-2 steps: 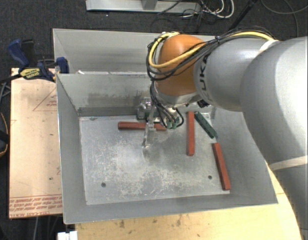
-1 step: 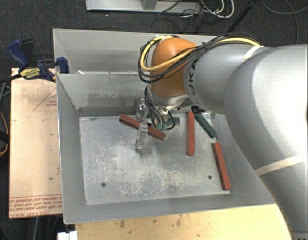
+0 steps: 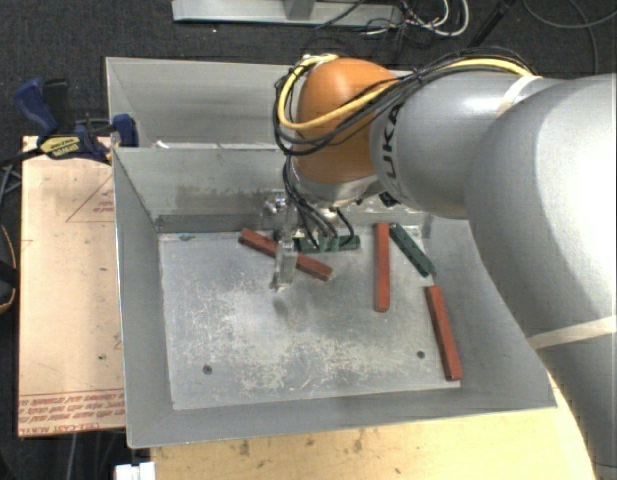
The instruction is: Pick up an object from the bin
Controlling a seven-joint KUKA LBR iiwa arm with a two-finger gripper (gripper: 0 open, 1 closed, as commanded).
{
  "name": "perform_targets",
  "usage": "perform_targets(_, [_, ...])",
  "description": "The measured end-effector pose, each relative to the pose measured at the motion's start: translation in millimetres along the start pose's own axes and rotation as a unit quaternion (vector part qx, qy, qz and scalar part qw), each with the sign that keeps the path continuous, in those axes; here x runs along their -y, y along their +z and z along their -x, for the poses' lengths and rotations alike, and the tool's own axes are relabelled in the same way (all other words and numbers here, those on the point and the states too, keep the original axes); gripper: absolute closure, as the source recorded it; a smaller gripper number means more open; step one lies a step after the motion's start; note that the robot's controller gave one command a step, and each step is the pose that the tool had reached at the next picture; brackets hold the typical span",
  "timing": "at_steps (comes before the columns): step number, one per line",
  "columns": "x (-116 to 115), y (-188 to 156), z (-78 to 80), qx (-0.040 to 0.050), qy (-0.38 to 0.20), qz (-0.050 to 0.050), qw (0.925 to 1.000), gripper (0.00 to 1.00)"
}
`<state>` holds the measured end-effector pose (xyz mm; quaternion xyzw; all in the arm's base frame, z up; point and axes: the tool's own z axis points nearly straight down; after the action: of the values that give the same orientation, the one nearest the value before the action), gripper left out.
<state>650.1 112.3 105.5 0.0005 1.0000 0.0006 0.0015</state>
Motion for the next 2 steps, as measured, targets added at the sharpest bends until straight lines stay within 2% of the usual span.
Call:
perform_targets(1, [16.4, 28.6, -9.1, 0.0000, 0.129, 0.000, 0.9916, 0.00])
perform_targets(2, [24.1, 31.9, -0.8, 0.0032, 0.046, 0.001, 0.9989, 1.00])
